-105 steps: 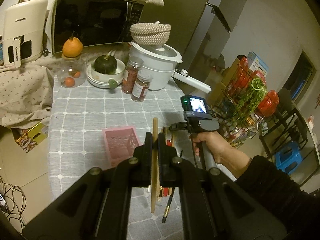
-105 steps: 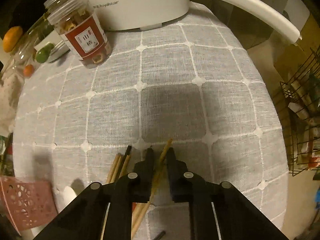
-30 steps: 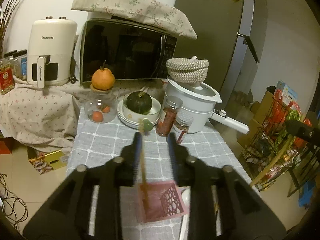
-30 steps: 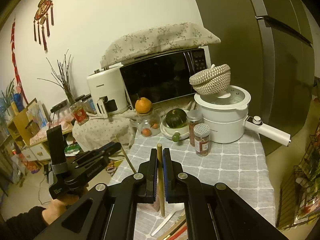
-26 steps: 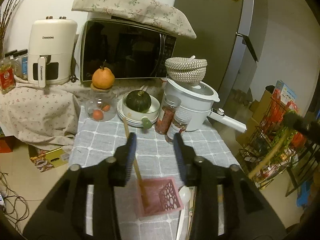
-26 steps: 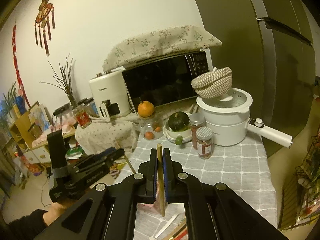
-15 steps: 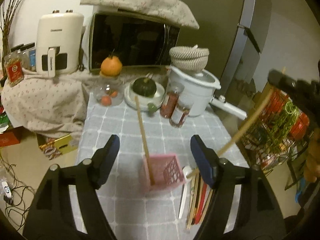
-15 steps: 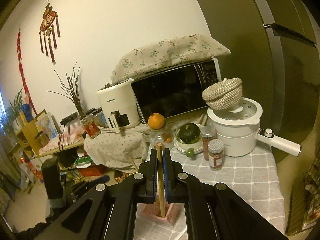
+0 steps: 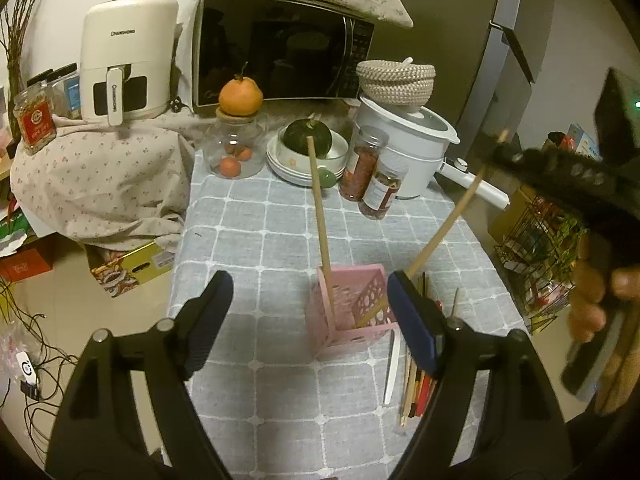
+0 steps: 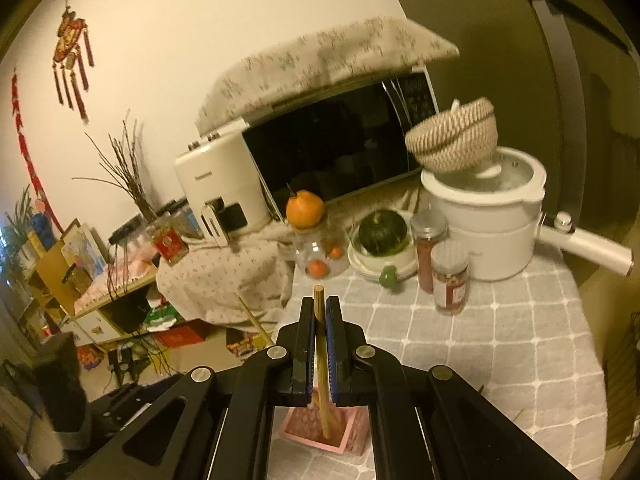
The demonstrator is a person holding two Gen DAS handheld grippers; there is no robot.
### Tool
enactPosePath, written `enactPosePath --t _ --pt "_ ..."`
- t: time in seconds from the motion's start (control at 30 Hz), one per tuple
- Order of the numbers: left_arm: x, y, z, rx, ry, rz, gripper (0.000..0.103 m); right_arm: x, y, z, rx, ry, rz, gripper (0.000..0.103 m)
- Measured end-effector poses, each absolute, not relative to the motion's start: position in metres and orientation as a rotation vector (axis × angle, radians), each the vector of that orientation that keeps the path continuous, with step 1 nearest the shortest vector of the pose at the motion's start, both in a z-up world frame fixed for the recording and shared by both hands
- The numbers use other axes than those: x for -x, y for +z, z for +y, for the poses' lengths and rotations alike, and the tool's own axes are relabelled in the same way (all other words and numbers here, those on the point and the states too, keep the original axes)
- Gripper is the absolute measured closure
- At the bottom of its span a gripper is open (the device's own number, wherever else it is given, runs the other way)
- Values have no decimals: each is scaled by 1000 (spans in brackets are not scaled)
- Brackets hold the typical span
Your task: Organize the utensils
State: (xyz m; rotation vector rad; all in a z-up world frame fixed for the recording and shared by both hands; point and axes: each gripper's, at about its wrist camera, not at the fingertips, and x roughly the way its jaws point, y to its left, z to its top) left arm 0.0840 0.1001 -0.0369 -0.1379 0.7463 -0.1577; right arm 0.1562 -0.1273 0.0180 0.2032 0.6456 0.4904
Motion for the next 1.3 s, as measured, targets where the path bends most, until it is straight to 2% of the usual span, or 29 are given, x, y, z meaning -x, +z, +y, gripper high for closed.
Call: enactPosePath --t 0.2,0.6,0.7,0.8,0.87,1.0,1.1,1.17,1.3 --pt "-85 -41 95 132 -167 764 23 -171 -1 -115 -192 473 696 97" --pt "-83 -45 90 125 -174 790 23 -186 -5 -107 -151 430 739 95" --pt "-84 -47 89 121 -176 797 23 -185 -1 -108 -141 422 734 84" --pt "-83 -48 86 115 -180 803 23 -183 7 -113 -145 414 719 70" --pt "-83 -48 84 109 -183 808 23 -180 14 -118 -151 406 698 53" --pt "-82 -51 79 96 -193 819 23 -173 30 -127 -143 399 668 47" --pt "-81 -54 74 88 -205 834 23 -164 39 -135 -134 392 656 39" --pt "-82 -57 71 90 -216 847 22 -158 40 -142 -131 385 655 32" --pt "-83 -64 66 95 -231 882 20 -146 34 -158 -89 354 677 27"
